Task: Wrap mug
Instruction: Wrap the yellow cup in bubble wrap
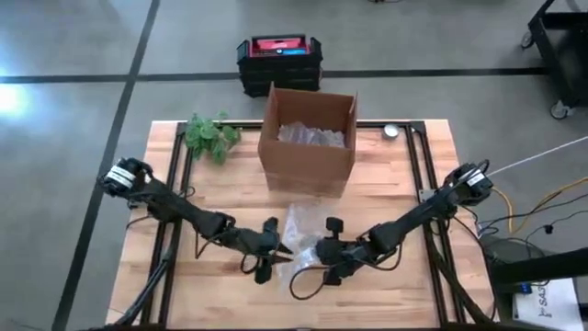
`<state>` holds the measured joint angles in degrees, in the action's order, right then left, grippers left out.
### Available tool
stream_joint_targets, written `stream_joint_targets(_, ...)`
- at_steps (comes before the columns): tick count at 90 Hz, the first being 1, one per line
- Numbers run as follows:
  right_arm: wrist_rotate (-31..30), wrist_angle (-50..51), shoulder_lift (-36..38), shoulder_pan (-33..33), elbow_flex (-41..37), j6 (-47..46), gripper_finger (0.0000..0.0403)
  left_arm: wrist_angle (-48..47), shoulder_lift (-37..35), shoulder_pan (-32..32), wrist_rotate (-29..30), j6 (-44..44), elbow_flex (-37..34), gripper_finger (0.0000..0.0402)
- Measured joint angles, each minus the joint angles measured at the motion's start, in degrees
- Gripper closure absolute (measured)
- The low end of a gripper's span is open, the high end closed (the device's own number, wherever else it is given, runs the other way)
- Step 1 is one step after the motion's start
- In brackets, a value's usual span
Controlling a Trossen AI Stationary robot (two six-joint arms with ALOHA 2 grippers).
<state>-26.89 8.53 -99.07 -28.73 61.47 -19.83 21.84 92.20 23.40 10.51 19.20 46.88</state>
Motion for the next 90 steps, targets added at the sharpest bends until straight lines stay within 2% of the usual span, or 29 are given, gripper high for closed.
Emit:
stream_joint_targets(17, 0.08, -0.33, 0.00, 0.02, -0.02, 0.17, 0.0389, -4.15, 3.13, -1.96, -0.58, -8.83, 9.28, 0.0340)
stream_joint_targets(30, 0.02, -0.41, 0.09, 0.02, -0.02, 0.34, 0.0389, -10.63, 5.48, -3.22, -0.75, -11.07, 14.23, 0.0338)
stream_joint_targets(58, 3.58, 9.37, 3.92, 1.97, 3.09, 0.84, 0.0389, -27.48, 2.96, -4.11, -0.25, -8.77, 21.80, 0.0341)
stream_joint_targets(76, 14.11, 6.39, -0.86, 6.98, 3.06, 0.78, 0.0389, -37.86, 2.13, -3.96, 0.27, -6.70, 24.12, 0.0338)
stream_joint_targets(90, 15.50, 6.25, -3.70, 8.02, 3.83, -0.34, 0.0390, -45.23, 0.63, -2.92, 4.01, -1.98, 22.73, 0.0340)
